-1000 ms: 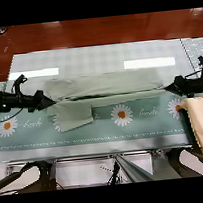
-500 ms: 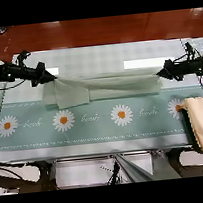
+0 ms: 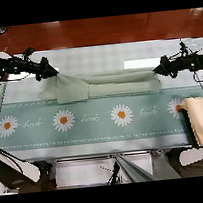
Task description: Fold the shirts.
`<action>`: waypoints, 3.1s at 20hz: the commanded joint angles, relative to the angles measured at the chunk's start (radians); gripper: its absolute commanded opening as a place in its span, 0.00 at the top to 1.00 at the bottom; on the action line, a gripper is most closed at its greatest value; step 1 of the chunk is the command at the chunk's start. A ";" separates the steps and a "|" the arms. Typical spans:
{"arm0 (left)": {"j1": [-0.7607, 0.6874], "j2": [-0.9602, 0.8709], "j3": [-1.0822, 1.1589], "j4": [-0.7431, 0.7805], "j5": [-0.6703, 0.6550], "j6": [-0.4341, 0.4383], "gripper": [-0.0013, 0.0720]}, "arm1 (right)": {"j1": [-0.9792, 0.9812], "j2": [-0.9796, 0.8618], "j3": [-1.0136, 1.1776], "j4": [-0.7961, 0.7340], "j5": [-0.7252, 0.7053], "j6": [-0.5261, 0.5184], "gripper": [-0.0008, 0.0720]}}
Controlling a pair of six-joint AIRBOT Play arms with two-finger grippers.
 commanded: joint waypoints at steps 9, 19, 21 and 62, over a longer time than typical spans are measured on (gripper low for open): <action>0.268 0.256 -0.089 0.534 -0.222 -0.105 0.02 | -0.246 0.019 0.042 -0.100 0.239 -0.028 0.14; 0.076 0.886 -0.825 0.048 0.209 0.208 0.02 | -0.068 -0.130 0.033 0.004 0.216 -0.100 0.14; 0.002 0.863 -0.827 0.044 0.209 0.216 0.02 | -0.013 -0.132 0.034 0.010 0.211 -0.103 0.20; -0.118 0.492 0.094 0.409 0.040 -0.114 0.95 | 0.419 0.756 -0.173 0.063 0.137 0.000 0.96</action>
